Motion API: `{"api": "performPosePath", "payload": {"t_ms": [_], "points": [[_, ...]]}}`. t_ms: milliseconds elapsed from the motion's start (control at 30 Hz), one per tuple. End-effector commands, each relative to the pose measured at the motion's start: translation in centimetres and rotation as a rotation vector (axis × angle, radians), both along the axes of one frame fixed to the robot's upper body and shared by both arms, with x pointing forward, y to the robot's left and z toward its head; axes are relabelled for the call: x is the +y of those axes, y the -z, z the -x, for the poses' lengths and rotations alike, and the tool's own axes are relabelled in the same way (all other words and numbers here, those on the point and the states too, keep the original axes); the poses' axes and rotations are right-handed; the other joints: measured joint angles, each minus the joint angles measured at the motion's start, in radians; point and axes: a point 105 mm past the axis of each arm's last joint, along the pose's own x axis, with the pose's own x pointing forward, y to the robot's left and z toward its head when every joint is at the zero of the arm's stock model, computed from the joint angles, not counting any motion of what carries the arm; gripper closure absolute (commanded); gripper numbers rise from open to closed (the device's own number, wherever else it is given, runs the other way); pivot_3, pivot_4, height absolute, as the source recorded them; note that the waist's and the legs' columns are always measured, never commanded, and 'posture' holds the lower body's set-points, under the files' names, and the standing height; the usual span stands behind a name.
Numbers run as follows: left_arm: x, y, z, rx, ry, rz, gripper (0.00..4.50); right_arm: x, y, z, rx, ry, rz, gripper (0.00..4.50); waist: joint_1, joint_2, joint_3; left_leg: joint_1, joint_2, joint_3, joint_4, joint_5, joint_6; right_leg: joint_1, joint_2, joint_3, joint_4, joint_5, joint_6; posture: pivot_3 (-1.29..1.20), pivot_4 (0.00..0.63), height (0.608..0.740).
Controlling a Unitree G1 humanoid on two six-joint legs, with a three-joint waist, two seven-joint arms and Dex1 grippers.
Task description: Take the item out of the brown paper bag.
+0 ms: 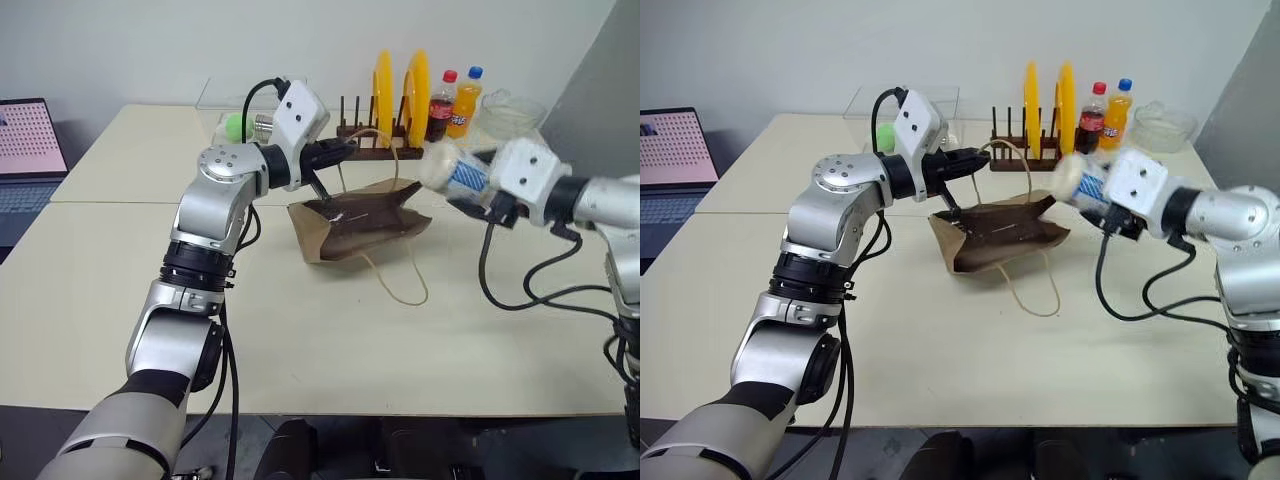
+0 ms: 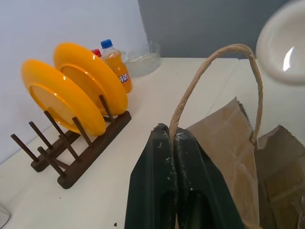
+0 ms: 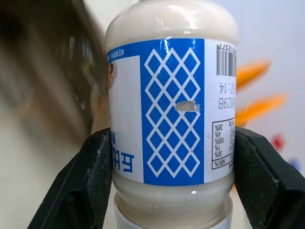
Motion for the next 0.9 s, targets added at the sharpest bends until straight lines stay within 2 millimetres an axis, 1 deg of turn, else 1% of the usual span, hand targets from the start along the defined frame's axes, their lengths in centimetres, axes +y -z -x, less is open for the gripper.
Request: {"api": "performPosePath", "payload": {"t_ms": [33, 133, 200, 300, 367, 567, 633, 667, 733, 767, 900], "points": [[0.0, -1.8, 0.2, -0.07, 0.005, 0.003, 4.5, -2.0, 0.4, -0.4, -0.024, 0.07, 0.037, 1.41, -0.003, 0.0, 0.0, 0.0, 0.0, 0.0, 0.0, 0.0, 0.0, 0.0, 0.0, 0.0, 0.0, 0.0, 0.0, 0.0, 0.15, 0.74], [0.1, -1.9, 0.1, -0.071, -0.001, 0.003, 4.5, -2.6, 2.3, -0.9, 0.043, 0.1, 0.051, 1.41, -0.01, 0.001, 0.0, 0.001, 0.001, 0.003, 0.0, 0.001, -0.001, -0.001, 0.0, 0.002, 0.002, 0.0, 0.0, 0.0, 0.15, 0.74], [0.2, -1.9, 0.1, -0.072, -0.002, 0.004, 4.5, -2.7, 3.3, -1.1, 0.086, 0.103, 0.065, 1.41, -0.011, 0.001, 0.0, 0.002, 0.001, 0.003, 0.0, 0.0, -0.001, -0.001, 0.001, 0.002, 0.002, 0.0, 0.0, 0.0, 0.15, 0.74], [0.1, -1.9, 0.1, -0.072, -0.002, 0.007, 4.5, -2.7, 5.7, -1.2, 0.193, 0.094, 0.098, 1.41, -0.011, 0.001, 0.0, 0.002, 0.001, 0.003, 0.0, 0.0, 0.0, -0.001, 0.001, 0.002, 0.003, 0.0, 0.0, 0.0, 0.15, 0.74], [0.1, -1.9, 0.2, -0.072, -0.001, 0.008, 4.5, -2.8, 6.8, -1.3, 0.243, 0.089, 0.122, 1.41, -0.009, 0.001, 0.0, 0.002, 0.001, 0.003, 0.0, 0.0, 0.0, 0.0, 0.001, 0.002, 0.002, 0.0, 0.0, 0.0, 0.15, 0.74], [0.1, -1.8, 0.3, -0.071, 0.002, 0.008, 4.5, -2.9, 8.5, -1.7, 0.316, 0.076, 0.164, 1.41, -0.009, 0.001, 0.0, 0.002, 0.001, 0.003, 0.0, 0.001, -0.002, 0.0, 0.001, 0.002, 0.002, 0.0, 0.0, 0.0, 0.15, 0.74], [0.1, -1.8, 0.3, -0.072, 0.003, 0.008, 4.5, -3.0, 8.7, -1.9, 0.324, 0.073, 0.174, 1.41, -0.009, 0.001, 0.0, 0.002, 0.001, 0.003, 0.0, 0.001, -0.002, 0.0, 0.001, 0.002, 0.002, 0.0, 0.0, 0.0, 0.15, 0.74], [0.1, -1.8, 0.3, -0.073, 0.003, 0.007, 4.5, -3.0, 8.7, -1.9, 0.332, 0.068, 0.174, 0.69, -0.009, 0.001, 0.0, 0.003, 0.001, 0.003, 0.0, 0.001, -0.003, 0.0, 0.001, 0.002, 0.002, 0.0, 0.0, 0.0, 0.15, 0.74], [0.1, -1.8, 0.3, -0.074, 0.004, 0.006, 4.5, -2.9, 8.6, -1.9, 0.339, 0.059, 0.17, 0.14, -0.008, 0.001, 0.0, 0.003, 0.001, 0.003, 0.0, 0.002, -0.003, 0.0, 0.001, 0.002, 0.002, 0.0, 0.0, 0.0, 0.15, 0.74], [0.1, -1.8, 0.4, -0.074, 0.004, 0.006, 4.5, -2.9, 8.5, -2.0, 0.339, 0.056, 0.169, 0.03, -0.008, 0.001, 0.0, 0.003, 0.001, 0.003, 0.0, 0.002, -0.003, 0.0, 0.001, 0.002, 0.002, 0.0, 0.0, 0.0, 0.15, 0.74], [0.1, -1.8, 0.3, -0.075, 0.003, 0.002, 4.5, -3.0, 7.3, -2.1, 0.314, 0.05, 0.165, 0.03, -0.008, 0.001, 0.0, 0.003, 0.001, 0.003, 0.0, 0.002, -0.003, 0.0, 0.001, 0.002, 0.002, 0.0, 0.0, 0.0, 0.15, 0.74]]}}
